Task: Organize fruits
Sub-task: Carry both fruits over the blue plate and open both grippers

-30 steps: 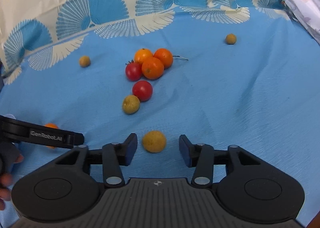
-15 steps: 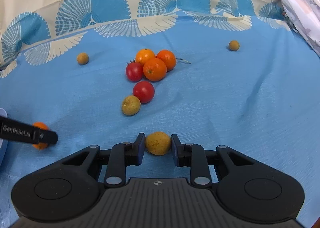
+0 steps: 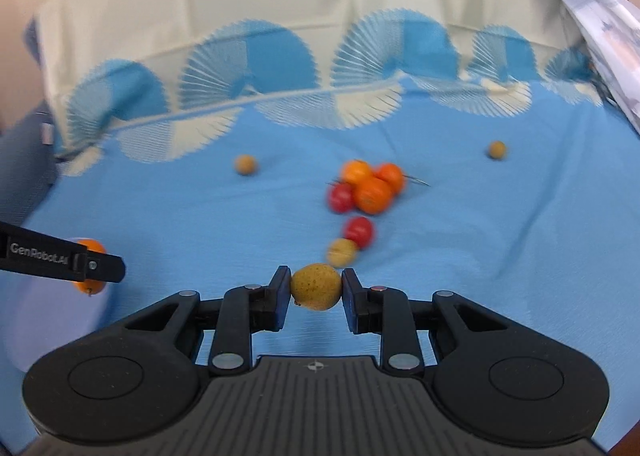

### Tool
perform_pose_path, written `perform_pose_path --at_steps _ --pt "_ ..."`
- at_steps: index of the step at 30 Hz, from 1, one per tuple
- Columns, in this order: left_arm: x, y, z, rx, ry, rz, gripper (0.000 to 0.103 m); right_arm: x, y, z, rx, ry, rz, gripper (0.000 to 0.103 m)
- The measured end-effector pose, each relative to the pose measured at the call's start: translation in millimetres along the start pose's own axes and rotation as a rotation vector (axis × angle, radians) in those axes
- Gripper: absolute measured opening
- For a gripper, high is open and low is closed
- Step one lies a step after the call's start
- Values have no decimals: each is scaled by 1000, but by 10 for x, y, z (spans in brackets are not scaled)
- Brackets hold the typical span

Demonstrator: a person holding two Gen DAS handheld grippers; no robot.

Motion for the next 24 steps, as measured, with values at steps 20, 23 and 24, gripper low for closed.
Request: perform_pose_path --at_steps 20,23,24 --pt "984 707 -1398 159 -66 68 41 941 221 -1896 231 -199 -24 29" --pt "841 643 -1522 172 -59 50 41 827 162 -2021 246 -201 -40 29" --pt "776 616 -1555 176 -54 41 41 772 142 -2057 251 -201 -48 29"
Point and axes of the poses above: each gripper's, at about its wrist camera, not at the fingertips, and x roughly against the way its jaws point, z to its right, y to its underside, the point moved 9 cm from there along -x, roughly the way its jaws point, and after that the axes turned 11 degrees about -z, right-handed, at the moved point
